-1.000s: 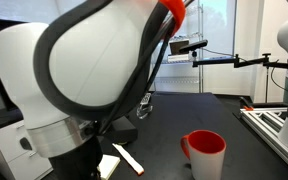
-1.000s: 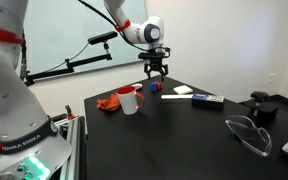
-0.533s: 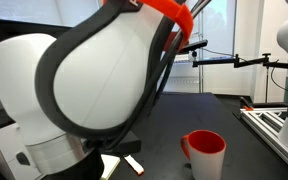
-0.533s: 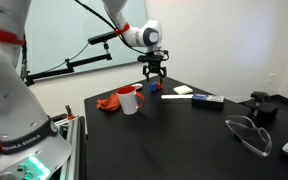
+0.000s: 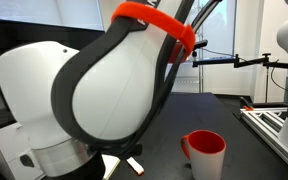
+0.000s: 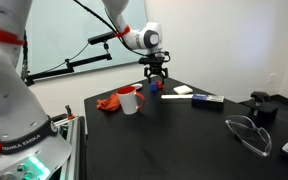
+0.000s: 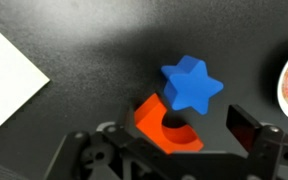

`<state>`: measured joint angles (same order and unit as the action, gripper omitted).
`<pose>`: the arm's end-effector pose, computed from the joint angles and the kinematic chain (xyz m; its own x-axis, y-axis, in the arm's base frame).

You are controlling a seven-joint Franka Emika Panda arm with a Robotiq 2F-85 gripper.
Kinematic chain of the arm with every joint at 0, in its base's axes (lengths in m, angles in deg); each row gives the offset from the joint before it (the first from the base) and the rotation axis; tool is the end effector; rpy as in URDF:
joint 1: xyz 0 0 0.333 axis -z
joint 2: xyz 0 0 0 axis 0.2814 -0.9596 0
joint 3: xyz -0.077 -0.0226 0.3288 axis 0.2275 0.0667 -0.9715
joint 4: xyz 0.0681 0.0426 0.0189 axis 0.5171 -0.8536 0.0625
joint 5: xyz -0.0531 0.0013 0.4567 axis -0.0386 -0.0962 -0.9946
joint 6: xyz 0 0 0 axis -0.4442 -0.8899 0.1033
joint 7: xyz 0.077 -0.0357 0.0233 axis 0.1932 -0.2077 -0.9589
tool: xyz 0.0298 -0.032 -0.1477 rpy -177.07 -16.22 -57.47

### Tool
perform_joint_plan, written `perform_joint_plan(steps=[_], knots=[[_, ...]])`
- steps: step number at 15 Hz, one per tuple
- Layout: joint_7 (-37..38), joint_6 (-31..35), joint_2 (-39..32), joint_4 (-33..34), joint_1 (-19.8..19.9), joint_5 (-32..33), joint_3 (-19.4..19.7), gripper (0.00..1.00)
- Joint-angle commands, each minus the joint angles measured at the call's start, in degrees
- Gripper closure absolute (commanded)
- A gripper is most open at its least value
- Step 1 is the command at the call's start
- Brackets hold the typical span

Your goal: Put the orange block on the blue block

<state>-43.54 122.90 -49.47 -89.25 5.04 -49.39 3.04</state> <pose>0.6243 0.2693 0.0953 0.7632 0.6433 -0.0612 0.6413 -0.7656 -0.0505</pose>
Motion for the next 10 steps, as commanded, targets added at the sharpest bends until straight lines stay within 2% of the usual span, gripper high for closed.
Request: perform_joint_plan(steps=[1,10], knots=[[-0.4,1.8,1.3,-1.6,-0.8,1.4,0.8,0.0],[-0.2,2.4,0.7,-0.9,-1.3,2.4,1.3,0.0]])
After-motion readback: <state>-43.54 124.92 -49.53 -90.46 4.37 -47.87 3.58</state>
